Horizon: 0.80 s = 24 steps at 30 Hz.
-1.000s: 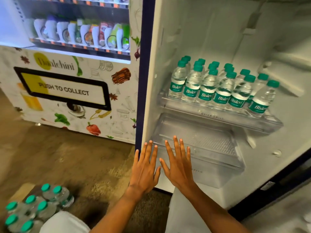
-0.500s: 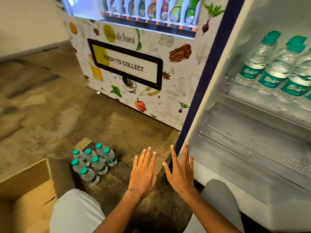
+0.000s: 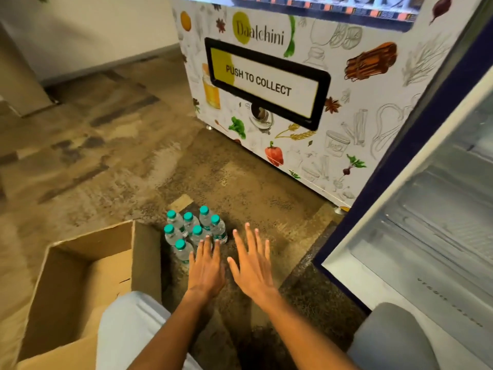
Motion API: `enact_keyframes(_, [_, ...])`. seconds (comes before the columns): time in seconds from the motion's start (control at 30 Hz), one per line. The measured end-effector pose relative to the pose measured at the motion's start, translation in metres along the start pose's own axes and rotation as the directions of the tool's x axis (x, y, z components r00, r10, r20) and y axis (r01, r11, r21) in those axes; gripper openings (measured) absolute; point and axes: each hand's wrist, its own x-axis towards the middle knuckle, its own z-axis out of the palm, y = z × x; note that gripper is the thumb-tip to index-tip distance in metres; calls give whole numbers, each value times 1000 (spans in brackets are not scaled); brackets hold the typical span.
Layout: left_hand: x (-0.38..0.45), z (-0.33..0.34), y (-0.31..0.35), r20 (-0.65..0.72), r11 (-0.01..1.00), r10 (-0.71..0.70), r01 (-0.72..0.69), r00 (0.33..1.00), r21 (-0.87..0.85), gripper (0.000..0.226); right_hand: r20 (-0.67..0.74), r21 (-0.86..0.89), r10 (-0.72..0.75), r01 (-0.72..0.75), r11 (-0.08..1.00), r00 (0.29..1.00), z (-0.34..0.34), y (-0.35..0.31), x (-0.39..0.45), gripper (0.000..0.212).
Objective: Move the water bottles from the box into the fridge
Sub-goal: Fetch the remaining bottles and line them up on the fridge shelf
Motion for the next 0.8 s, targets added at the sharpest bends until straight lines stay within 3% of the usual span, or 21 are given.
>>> enact_keyframes(0.1, [13, 2, -31, 15, 996, -87, 86, 996, 10, 75, 58, 11, -74, 73, 997, 996, 10, -10, 8, 72])
enact_keyframes(0.27, [35, -1, -79, 66, 981, -192, 193, 979, -3, 73, 120, 53, -59, 53, 997, 991, 29, -11, 2, 70])
enact_keyframes(0.57, [64, -14, -94, 52, 972, -218, 222, 975, -81, 25, 205, 81, -36, 19, 996, 978, 55, -11, 2, 65])
enact_keyframes(0.8, [78, -6, -98, -2, 965, -241, 239, 971, -104, 20, 203, 75, -111, 97, 992, 973, 63, -34, 38, 66])
